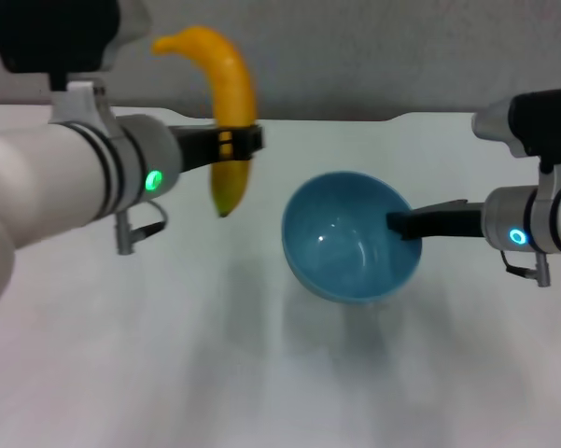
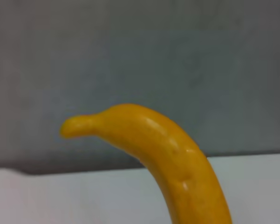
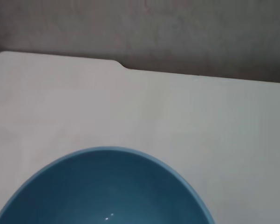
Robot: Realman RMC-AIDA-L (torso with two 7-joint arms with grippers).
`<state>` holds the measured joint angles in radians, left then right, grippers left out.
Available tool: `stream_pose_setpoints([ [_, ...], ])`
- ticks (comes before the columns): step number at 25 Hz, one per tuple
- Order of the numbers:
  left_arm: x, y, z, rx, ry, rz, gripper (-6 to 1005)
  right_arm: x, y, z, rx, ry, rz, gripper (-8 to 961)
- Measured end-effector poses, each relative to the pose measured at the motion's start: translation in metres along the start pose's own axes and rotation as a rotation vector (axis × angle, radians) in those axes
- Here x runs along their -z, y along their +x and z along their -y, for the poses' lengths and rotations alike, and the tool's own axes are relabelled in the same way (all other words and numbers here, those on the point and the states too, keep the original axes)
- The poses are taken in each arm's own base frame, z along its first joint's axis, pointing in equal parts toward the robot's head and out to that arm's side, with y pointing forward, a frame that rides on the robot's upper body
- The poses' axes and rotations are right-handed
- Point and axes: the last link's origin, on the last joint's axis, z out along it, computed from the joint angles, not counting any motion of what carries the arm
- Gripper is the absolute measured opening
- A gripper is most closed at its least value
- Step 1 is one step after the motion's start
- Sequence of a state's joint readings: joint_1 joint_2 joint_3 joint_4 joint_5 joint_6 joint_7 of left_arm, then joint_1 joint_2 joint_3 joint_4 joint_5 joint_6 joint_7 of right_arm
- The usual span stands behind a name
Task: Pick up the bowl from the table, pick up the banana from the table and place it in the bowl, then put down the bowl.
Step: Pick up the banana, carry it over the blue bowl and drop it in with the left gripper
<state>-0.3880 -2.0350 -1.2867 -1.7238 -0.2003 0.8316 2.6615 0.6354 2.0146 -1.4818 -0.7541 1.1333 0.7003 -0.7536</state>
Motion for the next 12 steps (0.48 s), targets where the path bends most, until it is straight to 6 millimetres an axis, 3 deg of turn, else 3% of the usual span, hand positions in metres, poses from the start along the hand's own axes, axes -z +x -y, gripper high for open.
stream_pose_setpoints([
  [5,0.0,-0.001,-0.024,-0.025,-0.089,-0.054,489,-0.007,-0.01,-0.009,-0.023,-0.033,0.002,65],
  [12,-0.004,-0.009,-0.034,-0.007,-0.146,-0.064,490,-0.012,-0.032,-0.03,-0.037,-0.102,0.033,66],
])
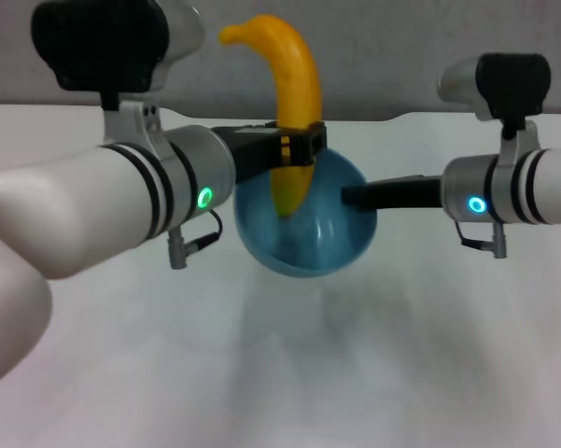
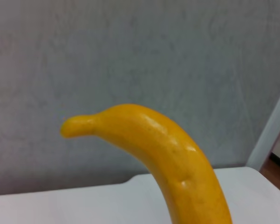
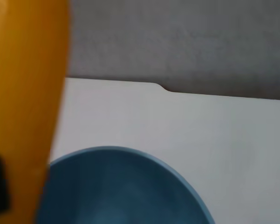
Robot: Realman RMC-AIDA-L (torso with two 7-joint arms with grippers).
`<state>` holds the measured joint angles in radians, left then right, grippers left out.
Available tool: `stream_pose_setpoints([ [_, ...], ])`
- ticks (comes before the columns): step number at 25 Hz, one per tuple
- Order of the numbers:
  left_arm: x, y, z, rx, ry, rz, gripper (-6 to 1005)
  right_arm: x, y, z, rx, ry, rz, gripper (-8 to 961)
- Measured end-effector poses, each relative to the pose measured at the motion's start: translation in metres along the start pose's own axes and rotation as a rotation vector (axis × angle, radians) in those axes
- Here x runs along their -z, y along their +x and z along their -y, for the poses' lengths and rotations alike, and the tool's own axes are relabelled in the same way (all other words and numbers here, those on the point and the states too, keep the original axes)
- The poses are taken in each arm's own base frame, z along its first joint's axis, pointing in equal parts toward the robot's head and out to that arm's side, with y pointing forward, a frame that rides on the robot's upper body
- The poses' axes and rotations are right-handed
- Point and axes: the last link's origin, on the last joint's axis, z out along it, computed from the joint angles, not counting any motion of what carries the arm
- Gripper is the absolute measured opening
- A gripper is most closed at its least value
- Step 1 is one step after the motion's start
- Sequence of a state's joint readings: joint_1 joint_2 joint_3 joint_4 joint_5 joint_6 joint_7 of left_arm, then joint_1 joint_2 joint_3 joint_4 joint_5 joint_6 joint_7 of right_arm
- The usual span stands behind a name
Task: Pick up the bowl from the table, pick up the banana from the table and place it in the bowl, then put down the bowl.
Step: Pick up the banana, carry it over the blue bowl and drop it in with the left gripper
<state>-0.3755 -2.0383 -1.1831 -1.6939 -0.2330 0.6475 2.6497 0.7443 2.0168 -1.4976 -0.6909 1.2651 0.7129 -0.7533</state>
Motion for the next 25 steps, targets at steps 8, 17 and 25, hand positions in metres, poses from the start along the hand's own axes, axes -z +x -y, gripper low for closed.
stream_pose_setpoints([
  [8,-0.009,-0.01,0.002,0.009,-0.027,-0.017,490,-0.004,-0.001,-0.01,0.009,-0.03,-0.011,67],
  [17,-0.021,-0.032,0.013,0.023,-0.009,0.026,490,-0.002,0.001,-0.007,-0.004,-0.028,-0.007,68],
  [25,-0.025,-0.038,0.018,0.013,0.004,0.04,491,0.0,0.002,-0.004,-0.013,-0.022,-0.008,69],
])
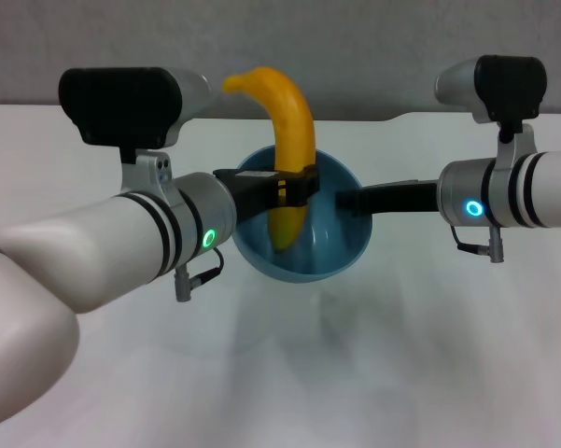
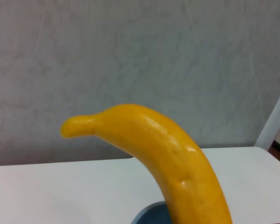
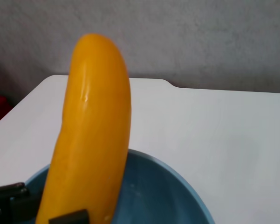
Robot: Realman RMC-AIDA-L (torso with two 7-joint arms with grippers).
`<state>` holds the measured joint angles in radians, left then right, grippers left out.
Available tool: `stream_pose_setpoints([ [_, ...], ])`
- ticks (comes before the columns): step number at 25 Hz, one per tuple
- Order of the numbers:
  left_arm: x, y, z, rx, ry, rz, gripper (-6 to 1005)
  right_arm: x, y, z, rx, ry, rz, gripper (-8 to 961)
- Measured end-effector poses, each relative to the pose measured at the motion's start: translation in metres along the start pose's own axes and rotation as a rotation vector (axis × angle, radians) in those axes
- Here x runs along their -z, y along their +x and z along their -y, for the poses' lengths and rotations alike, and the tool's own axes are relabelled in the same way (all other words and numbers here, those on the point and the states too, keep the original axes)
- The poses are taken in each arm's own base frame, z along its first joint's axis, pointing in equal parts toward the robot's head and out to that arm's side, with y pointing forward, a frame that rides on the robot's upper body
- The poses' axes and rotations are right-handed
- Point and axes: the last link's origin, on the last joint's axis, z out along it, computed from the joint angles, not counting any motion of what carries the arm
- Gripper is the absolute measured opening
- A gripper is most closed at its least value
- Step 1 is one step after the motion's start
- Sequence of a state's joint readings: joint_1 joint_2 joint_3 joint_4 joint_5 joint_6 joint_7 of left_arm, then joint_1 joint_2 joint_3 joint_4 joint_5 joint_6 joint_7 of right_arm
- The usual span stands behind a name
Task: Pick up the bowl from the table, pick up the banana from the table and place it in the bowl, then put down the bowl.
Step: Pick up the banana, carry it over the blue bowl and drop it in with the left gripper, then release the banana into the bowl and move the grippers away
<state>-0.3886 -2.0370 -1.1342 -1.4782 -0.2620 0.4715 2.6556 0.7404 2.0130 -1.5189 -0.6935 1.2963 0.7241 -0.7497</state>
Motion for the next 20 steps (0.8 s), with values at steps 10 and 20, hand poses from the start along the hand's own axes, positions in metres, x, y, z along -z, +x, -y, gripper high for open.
stream_pose_setpoints([
  [10,-0.002,-0.007,-0.003,-0.023,-0.015,0.007,491,0.003,0.002,0.006,-0.022,0.009,0.008,71],
  [20,0.003,0.002,0.015,0.038,0.034,0.003,886,0.013,0.009,0.023,-0.056,0.039,0.011,72],
])
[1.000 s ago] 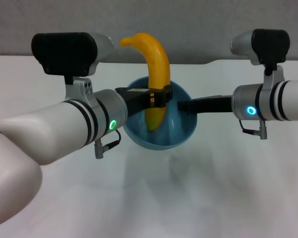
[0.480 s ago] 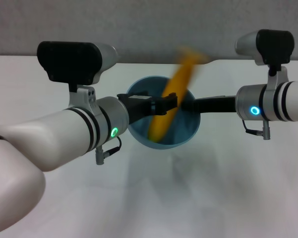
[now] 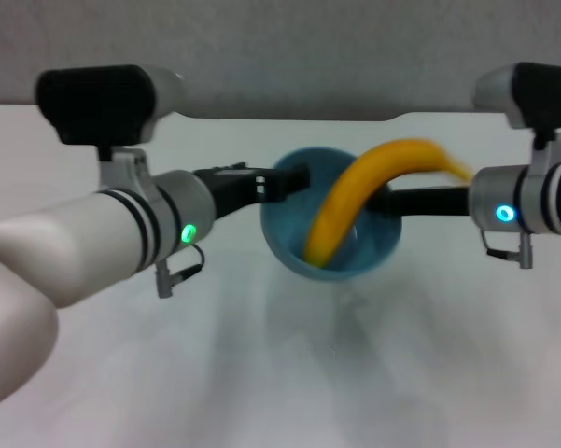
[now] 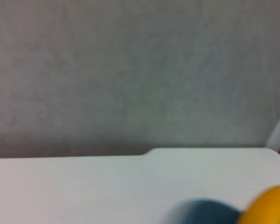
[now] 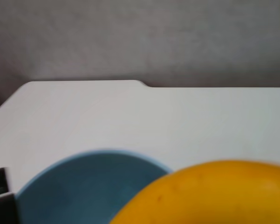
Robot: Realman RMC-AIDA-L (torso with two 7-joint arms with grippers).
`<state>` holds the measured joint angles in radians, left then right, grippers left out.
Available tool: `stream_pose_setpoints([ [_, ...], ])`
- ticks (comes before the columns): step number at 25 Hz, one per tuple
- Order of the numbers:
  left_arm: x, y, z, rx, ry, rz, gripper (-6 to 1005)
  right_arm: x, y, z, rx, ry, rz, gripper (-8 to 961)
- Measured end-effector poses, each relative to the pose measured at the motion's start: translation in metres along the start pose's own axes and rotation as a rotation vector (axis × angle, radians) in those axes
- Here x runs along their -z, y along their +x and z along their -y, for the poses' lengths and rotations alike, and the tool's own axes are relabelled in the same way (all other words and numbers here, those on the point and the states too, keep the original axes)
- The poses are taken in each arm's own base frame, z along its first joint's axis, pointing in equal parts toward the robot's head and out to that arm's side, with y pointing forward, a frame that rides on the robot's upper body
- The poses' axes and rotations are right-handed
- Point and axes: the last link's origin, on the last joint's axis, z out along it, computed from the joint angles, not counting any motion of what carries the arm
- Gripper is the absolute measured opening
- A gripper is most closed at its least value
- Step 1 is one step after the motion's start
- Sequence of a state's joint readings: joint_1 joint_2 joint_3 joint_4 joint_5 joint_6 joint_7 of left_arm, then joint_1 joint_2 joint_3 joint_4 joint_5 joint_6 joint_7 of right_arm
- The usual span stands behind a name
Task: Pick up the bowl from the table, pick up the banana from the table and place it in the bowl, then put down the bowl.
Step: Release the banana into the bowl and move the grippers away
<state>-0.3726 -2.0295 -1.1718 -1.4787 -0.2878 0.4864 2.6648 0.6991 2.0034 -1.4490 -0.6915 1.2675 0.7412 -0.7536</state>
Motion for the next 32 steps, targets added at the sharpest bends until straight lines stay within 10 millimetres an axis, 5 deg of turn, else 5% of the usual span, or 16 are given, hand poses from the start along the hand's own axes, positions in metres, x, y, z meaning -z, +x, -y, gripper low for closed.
stream_pose_setpoints([
  [17,0.016,0.022,0.007,-0.035,0.017,-0.074,879,0.005,0.009,0.015,-0.032,0.028,-0.022,75],
  [32,0.026,0.054,0.054,-0.263,0.196,-0.212,876,0.001,-0.008,0.021,0.058,0.011,-0.153,77],
])
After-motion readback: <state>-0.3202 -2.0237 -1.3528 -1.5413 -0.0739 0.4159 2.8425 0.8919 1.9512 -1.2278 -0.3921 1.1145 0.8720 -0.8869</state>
